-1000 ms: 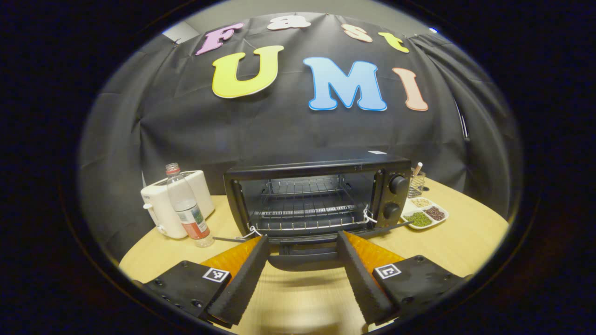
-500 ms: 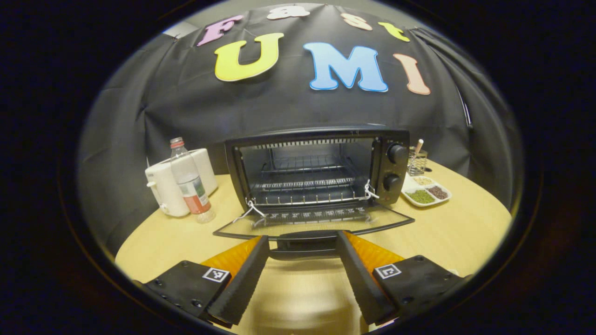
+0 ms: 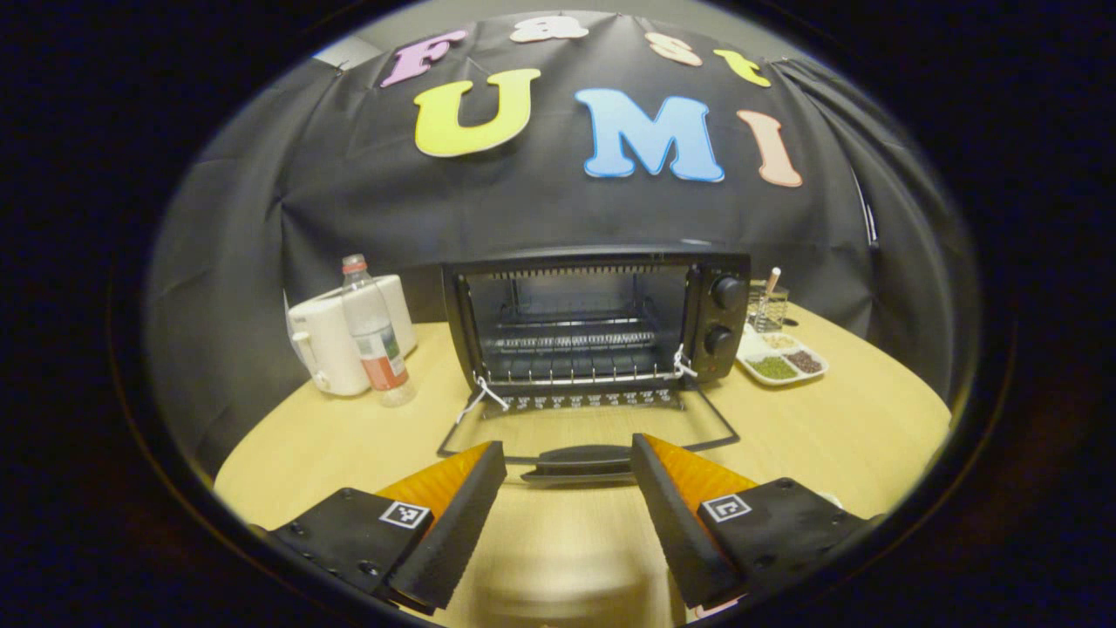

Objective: Open the electric oven with the left hand, put the food in, and close the electric oven.

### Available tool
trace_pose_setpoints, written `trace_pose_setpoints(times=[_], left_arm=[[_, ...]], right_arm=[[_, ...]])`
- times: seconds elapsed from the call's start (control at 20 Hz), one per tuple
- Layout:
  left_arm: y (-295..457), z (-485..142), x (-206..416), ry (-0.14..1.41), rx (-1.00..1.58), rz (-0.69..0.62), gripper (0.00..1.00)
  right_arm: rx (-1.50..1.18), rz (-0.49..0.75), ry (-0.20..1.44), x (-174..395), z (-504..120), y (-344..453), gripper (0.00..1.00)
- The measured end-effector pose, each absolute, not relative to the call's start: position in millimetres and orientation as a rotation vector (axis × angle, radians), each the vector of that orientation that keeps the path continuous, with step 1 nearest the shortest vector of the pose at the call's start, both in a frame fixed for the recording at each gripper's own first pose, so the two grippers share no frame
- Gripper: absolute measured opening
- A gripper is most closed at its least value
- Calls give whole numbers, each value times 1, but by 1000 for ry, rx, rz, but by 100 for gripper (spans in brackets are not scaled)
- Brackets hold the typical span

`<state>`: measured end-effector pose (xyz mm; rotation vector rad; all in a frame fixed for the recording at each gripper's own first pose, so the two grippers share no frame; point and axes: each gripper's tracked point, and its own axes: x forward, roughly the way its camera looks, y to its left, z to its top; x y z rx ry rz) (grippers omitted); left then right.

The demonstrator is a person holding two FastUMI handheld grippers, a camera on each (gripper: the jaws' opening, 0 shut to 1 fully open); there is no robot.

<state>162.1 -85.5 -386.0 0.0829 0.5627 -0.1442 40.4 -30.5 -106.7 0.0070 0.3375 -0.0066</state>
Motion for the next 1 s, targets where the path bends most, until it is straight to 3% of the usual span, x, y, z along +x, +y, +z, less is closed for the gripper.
trace_pose_setpoints(times=[0.3, 0.45, 1.0], left_arm=[[-76, -275, 160, 370, 56, -131, 97], [-61, -228, 154, 291, 63, -111, 100], [3, -131, 105, 162, 92, 13, 100]], right_arm=[[133, 170, 491, 39, -153, 13, 97], [190, 258, 613, 32, -182, 32, 97], [420, 478, 1069, -2, -284, 75, 99]])
